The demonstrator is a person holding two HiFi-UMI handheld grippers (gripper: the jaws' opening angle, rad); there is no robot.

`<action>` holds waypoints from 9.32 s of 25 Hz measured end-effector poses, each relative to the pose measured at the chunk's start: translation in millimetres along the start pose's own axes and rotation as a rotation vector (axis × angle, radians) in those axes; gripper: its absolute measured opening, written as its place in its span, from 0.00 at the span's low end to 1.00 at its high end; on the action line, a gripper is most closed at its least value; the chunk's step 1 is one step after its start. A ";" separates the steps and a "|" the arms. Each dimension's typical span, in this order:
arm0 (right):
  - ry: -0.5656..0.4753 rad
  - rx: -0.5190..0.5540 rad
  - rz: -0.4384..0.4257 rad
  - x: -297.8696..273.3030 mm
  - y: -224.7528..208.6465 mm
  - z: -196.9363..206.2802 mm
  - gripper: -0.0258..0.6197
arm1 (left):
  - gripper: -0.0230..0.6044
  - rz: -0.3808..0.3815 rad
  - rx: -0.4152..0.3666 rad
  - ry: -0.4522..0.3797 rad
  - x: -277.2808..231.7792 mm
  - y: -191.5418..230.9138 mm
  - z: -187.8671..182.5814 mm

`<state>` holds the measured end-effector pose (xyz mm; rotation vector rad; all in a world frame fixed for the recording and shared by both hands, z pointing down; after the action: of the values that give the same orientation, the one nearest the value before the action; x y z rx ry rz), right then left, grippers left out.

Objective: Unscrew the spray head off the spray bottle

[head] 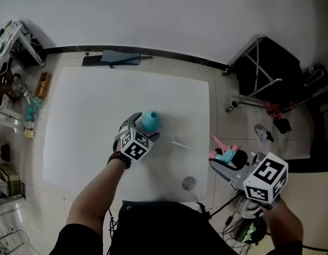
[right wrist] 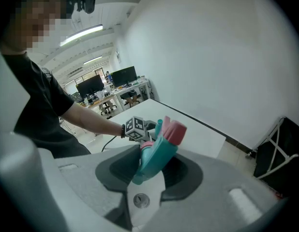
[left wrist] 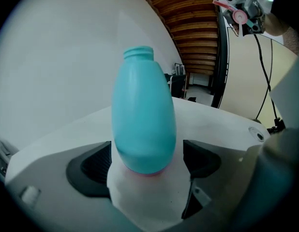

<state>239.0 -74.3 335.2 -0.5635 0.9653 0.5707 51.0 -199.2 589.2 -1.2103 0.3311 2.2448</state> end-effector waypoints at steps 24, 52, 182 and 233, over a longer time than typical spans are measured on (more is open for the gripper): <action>-0.020 0.033 0.024 2.9 9.4 -12.0 0.22 | 0.67 -0.060 -0.087 0.023 21.5 3.6 12.2; 0.047 0.272 0.096 -29.9 92.6 -41.6 0.22 | 0.67 -0.143 -0.524 0.191 135.1 -29.0 75.8; -0.157 -0.830 -0.633 -109.0 78.3 -18.7 0.23 | 0.66 -0.465 -0.931 0.093 196.9 -44.5 37.8; 0.172 1.498 0.598 -90.9 162.4 -10.7 0.42 | 0.66 -0.085 -0.815 -0.001 195.1 -65.0 59.9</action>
<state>82.9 17.6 379.4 1.0564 1.4265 0.1780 -37.0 -48.8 464.7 -1.5559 -0.6959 2.3640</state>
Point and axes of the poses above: the fingertips, and each gripper's own axes: x backward along the fingers, y to its left, z out of its underside, the point moved 6 cm from there along x, backward along the fingers, and after that the axes turned 14 degrees about y, right-handed, at the moved point
